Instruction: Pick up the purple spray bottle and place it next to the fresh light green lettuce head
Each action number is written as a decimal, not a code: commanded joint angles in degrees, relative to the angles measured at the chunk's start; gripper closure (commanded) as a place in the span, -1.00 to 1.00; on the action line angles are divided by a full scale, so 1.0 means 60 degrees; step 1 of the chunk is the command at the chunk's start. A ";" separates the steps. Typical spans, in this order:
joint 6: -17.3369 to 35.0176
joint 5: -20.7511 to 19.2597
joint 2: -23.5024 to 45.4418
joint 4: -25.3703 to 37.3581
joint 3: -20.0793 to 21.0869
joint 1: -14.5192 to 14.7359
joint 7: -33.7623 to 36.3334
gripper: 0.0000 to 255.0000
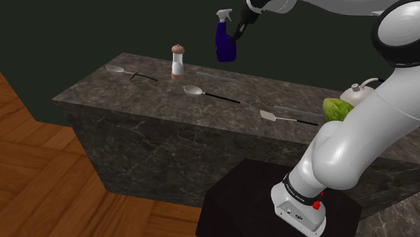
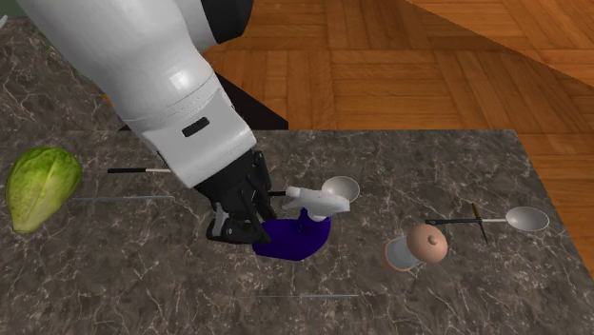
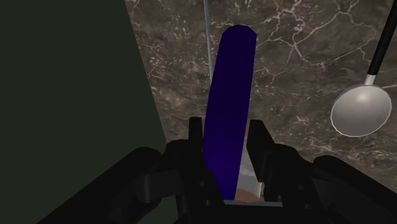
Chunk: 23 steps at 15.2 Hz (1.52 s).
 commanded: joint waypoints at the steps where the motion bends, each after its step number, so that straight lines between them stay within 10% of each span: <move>1: -0.0282 0.0004 0.0031 0.0308 0.0005 0.0006 0.0023 1.00; 23: -0.3302 0.0458 0.0894 0.4064 -0.0179 -0.0036 -0.0052 1.00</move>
